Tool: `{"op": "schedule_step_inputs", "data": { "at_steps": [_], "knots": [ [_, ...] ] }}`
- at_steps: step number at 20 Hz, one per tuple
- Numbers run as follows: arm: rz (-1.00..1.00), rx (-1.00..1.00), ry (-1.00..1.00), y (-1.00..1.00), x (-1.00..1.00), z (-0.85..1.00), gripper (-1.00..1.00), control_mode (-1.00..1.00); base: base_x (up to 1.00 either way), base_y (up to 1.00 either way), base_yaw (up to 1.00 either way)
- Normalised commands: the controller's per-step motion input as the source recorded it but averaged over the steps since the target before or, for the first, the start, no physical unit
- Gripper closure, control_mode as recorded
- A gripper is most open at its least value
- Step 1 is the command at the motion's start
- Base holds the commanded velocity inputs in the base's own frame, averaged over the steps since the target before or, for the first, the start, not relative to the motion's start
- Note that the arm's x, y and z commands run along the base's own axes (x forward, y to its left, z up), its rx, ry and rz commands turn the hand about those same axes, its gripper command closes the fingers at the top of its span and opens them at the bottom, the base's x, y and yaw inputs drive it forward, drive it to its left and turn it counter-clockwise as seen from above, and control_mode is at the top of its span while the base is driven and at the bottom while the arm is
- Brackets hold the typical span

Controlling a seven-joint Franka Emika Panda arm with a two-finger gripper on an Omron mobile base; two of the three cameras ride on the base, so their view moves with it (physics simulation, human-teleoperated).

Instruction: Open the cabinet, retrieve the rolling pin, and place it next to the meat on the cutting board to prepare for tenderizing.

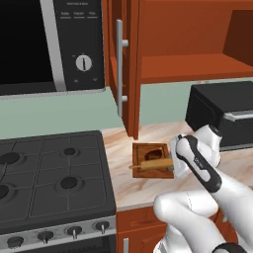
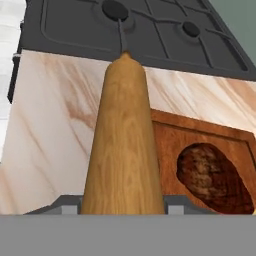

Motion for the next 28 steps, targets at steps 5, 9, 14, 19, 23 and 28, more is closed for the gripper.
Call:
{"op": "schedule_step_inputs", "data": {
  "at_steps": [5, 9, 14, 19, 23, 28],
  "knots": [
    [0.03, -0.07, 0.00, -0.03, 0.27, -0.26, 1.00, -1.00, 0.00, 0.00, 0.00],
    [0.00, -0.05, 0.00, 0.00, 0.29, -0.27, 1.00, -1.00, 0.00, 0.00, 0.00],
    [0.00, 0.00, 0.00, 0.00, 0.17, -0.14, 1.00, -1.00, 0.00, 0.00, 0.00],
    [0.00, 0.00, 0.00, 0.00, 0.08, -0.11, 1.00, -1.00, 0.00, 0.00, 0.00],
    [0.00, 0.00, 0.00, -0.01, 0.03, -0.15, 1.00, -1.00, 0.00, 0.00, 0.00],
    [0.00, 0.00, 0.00, 0.00, 0.00, -0.24, 1.00, -1.00, 0.00, 0.00, 0.00]
  ]
}}
